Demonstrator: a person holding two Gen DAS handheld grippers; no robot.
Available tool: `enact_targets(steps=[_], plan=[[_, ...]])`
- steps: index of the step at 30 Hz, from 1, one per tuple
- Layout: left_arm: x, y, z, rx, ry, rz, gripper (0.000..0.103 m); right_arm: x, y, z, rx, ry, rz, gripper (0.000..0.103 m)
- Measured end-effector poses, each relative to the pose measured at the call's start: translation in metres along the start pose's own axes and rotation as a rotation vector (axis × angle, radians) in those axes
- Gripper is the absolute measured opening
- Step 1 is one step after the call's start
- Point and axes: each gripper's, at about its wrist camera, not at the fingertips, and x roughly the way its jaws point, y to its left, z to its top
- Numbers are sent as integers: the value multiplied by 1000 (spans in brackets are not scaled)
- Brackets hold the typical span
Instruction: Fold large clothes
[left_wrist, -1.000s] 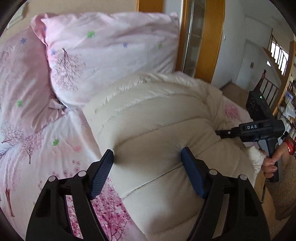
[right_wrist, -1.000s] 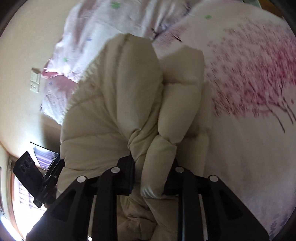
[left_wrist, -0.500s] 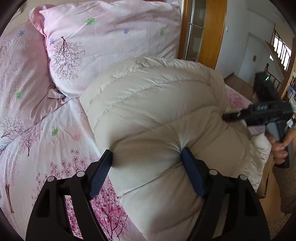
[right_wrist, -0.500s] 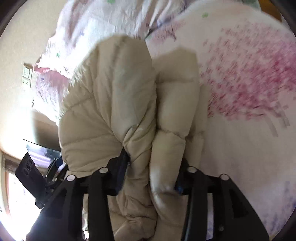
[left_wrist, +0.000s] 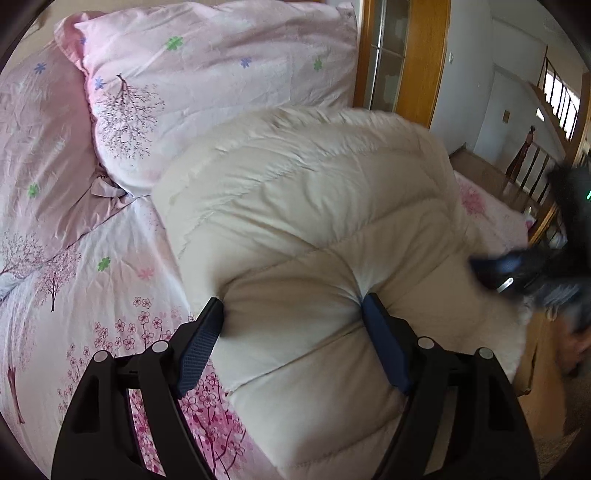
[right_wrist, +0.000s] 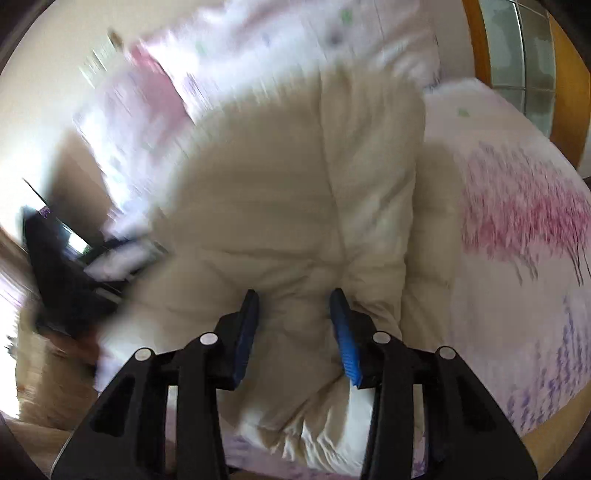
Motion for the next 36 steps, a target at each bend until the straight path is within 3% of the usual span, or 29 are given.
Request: enact_targets(steps=[7,14,25,29,36], plan=[[-42,-27,-8,5,-89,-35,80,7,-1,-4,23,-11,6,42],[-4,-64,-26,125,-4,66,91,7,-10,-11,17,-15,22,42],[10,-66,-31,106,23,89,98,4,-16,-26,-1,-92,35,43],[10,-65,-32,98,23,91,99,-11,-18,-30,30,-116,77,57],[12,-73,-34,115,9,120,102,0,-14,-40,-22,-102,24,57]])
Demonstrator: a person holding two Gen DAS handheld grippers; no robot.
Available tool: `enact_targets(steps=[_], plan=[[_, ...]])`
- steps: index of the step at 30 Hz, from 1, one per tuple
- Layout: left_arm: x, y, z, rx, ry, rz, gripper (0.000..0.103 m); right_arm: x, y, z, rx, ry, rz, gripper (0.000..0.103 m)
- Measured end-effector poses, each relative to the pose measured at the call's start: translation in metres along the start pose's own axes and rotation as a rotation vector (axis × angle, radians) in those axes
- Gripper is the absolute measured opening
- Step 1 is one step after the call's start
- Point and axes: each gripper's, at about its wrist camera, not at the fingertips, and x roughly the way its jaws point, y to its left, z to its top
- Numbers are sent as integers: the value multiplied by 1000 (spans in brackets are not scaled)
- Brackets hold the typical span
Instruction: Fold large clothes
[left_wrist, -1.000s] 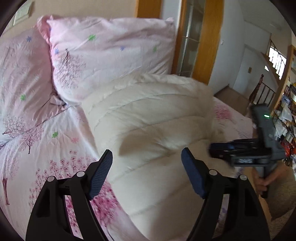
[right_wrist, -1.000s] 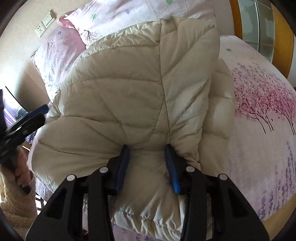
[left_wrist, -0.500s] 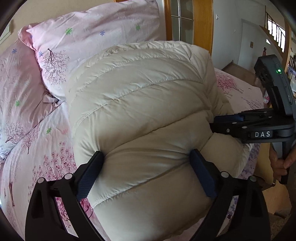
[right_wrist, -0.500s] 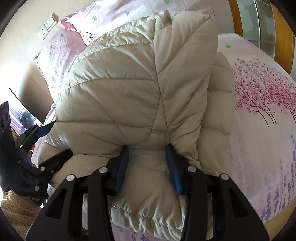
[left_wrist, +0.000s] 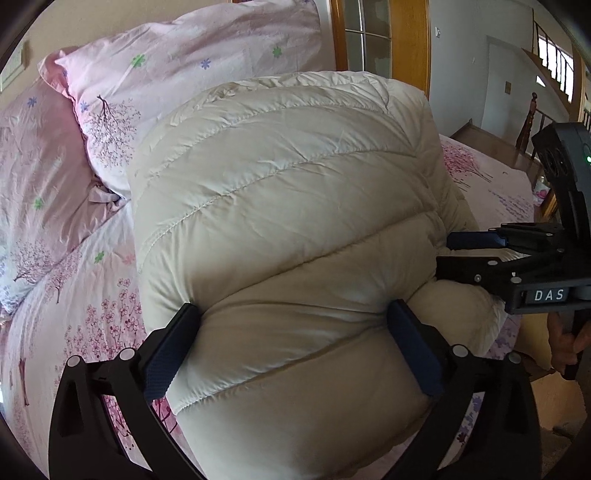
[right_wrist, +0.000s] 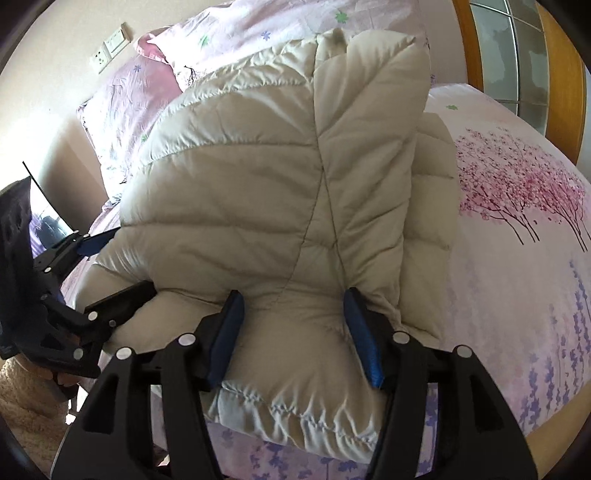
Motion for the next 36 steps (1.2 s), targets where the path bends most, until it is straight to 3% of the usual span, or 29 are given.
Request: enact_targets(steps=[4,6,7,8,12,16,18,19,20,24,32,36], plan=[[-14,11,3,-50,-17,-51,102,-8,-3,12,22,25,29,57],[-27,26,8,-101,-41,-90,102,-23,-10,27,68,-10,67,58],[-32,32,10,-115,-54,-95,102,-29,-15,36,92,-37,80,64],[-37,38,14,-131,-71,-92,102,-35,-22,45,121,-64,84,72],[-46,68,35,-170,-123,-55,102,-43,-52,89,253,-126,99,76],[-28,83,51,-179,-93,-5,102,-16,-64,128,302,-77,101,76],[-18,86,58,-180,-71,13,102,0,-67,135,326,-40,115,61],[-15,86,60,-180,-67,15,102,8,-67,136,329,-19,152,22],[-12,86,63,-174,-63,20,102,10,-67,135,330,-18,160,16],[-1,88,76,-135,-57,60,102,-6,-72,126,320,-75,55,10],[25,78,104,-56,-25,40,102,27,-97,106,341,77,-108,14],[48,69,105,-11,55,15,102,41,-102,102,343,103,-132,19]])
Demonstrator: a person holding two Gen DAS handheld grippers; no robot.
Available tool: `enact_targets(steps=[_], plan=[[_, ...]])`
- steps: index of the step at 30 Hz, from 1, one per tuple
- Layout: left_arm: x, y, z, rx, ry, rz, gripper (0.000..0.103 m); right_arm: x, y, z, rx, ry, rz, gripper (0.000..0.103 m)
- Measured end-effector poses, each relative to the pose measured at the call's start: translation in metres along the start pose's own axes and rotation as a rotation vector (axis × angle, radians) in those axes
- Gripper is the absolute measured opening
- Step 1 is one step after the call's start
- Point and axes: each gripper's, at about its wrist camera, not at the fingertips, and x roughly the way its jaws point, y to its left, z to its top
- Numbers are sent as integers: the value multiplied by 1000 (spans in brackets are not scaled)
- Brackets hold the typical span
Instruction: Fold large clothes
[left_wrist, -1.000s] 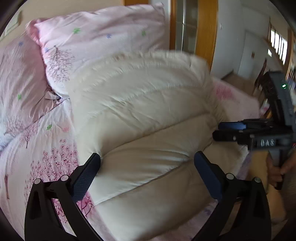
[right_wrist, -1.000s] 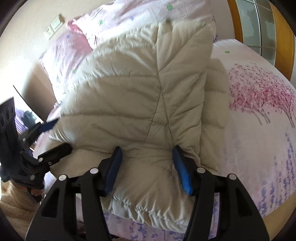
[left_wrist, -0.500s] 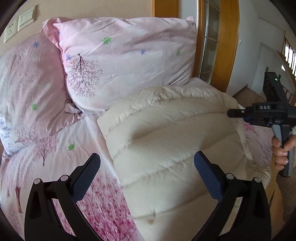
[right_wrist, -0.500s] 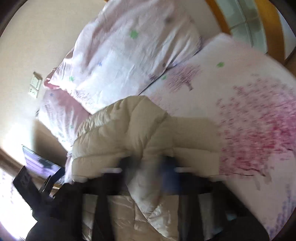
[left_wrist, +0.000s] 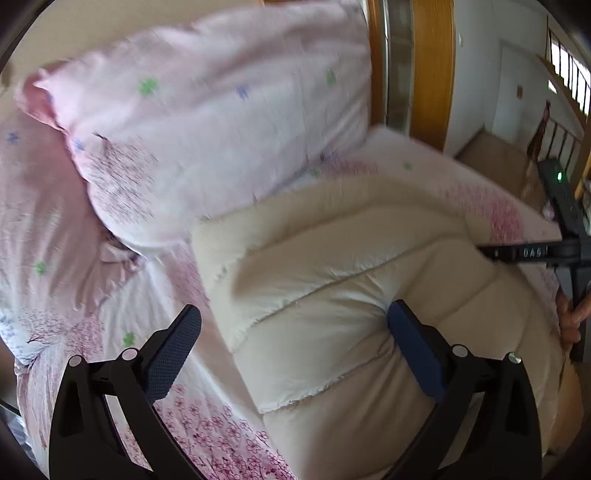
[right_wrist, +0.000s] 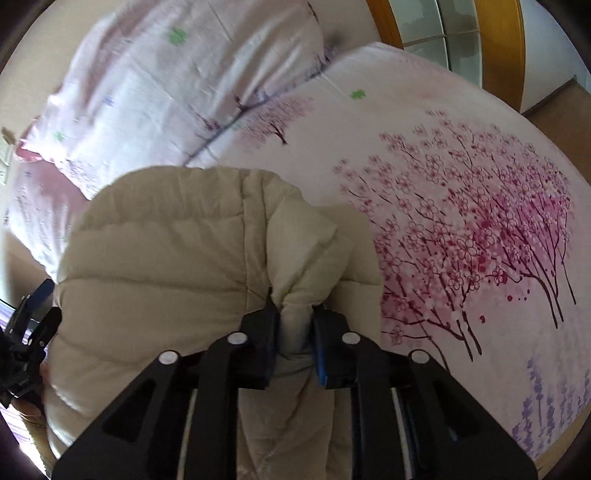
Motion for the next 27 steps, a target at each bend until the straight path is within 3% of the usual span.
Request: enact_targets(steps=[3,4,6,8,12,16,21,23,27], plan=[[12,-3,-4,6,36,-2,102,-6,4,4,-16,-14,-18,26],[12,-2,-6,0,36,-6,102,-13,6,5,-19,-35,-29,33],[11,-1,-8,0,32,-2,102,-44,10,2,-37,-135,-25,38],[10,1,-9,5,29,0,102,-61,19,-5,-72,-180,20,39],[11,4,-11,-5,28,-7,102,-44,44,-31,-193,-77,49,39],[15,10,-16,-40,37,-36,102,-13,42,-39,-178,11,41,40],[2,18,-26,-109,-6,-59,102,-27,47,-39,-190,-22,61,43],[-12,18,-31,-107,-34,-57,102,-43,46,-46,-193,-49,98,52],[-28,11,-39,-90,-51,-39,102,-62,47,-63,-214,-67,126,55]])
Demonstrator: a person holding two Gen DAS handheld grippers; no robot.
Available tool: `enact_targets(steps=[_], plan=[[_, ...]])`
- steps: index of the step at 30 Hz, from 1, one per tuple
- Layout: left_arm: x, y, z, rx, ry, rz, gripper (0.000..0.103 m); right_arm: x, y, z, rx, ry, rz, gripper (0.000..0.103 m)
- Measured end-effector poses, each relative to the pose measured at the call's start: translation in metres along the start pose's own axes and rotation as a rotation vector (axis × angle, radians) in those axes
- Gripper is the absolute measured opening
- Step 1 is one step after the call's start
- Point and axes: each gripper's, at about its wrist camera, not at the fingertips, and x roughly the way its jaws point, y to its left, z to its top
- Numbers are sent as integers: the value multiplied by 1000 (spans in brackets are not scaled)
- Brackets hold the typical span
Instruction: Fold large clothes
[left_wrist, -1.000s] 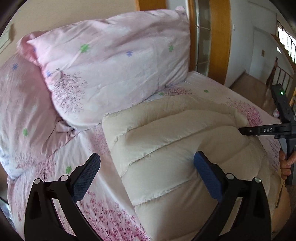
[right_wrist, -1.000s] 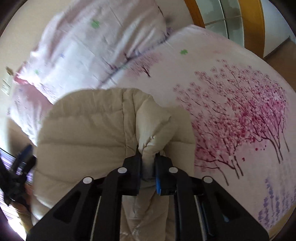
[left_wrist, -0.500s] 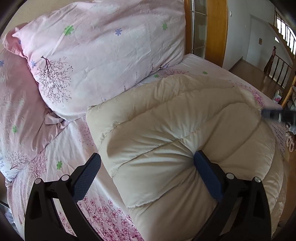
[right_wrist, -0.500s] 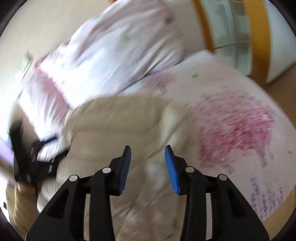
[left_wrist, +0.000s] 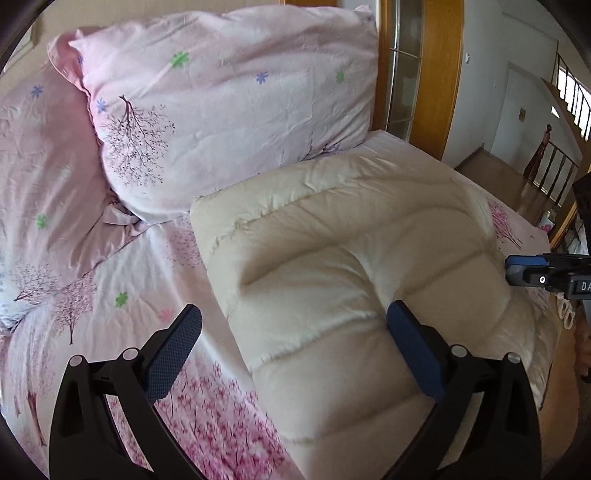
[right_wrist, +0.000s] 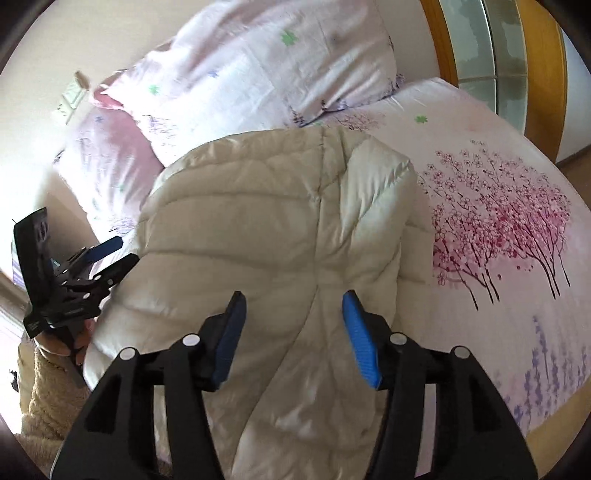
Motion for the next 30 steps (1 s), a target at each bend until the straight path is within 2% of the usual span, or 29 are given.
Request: enact_targets(steps=[3,6,8,17,19,21,25,27,30], plan=[[-6,-5,-7,-1,-3,-6,102,-1,6,-12,-21,10,-15,60],[-1,-10,-12,17,2,14,102,17,3,-19,-25,55,-72,65],[3,-11,-15,16,11,18,102,32,-3,-24,-1,81,-81,72],[16,-7,-29,-62,41,-12,102,44,-5,-25,6,103,-98,77],[13,-1,-30,-102,38,-41,102,41,-4,-20,12,118,-111,81],[8,10,-31,-163,40,-94,102,31,-3,-17,18,126,-138,89],[0,38,-36,-321,59,-230,102,0,-10,1,73,74,-128,101],[-2,53,-39,-390,57,-290,102,-12,-22,9,129,55,-108,101],[0,66,-40,-443,43,-315,102,-14,-50,19,238,72,9,101]])
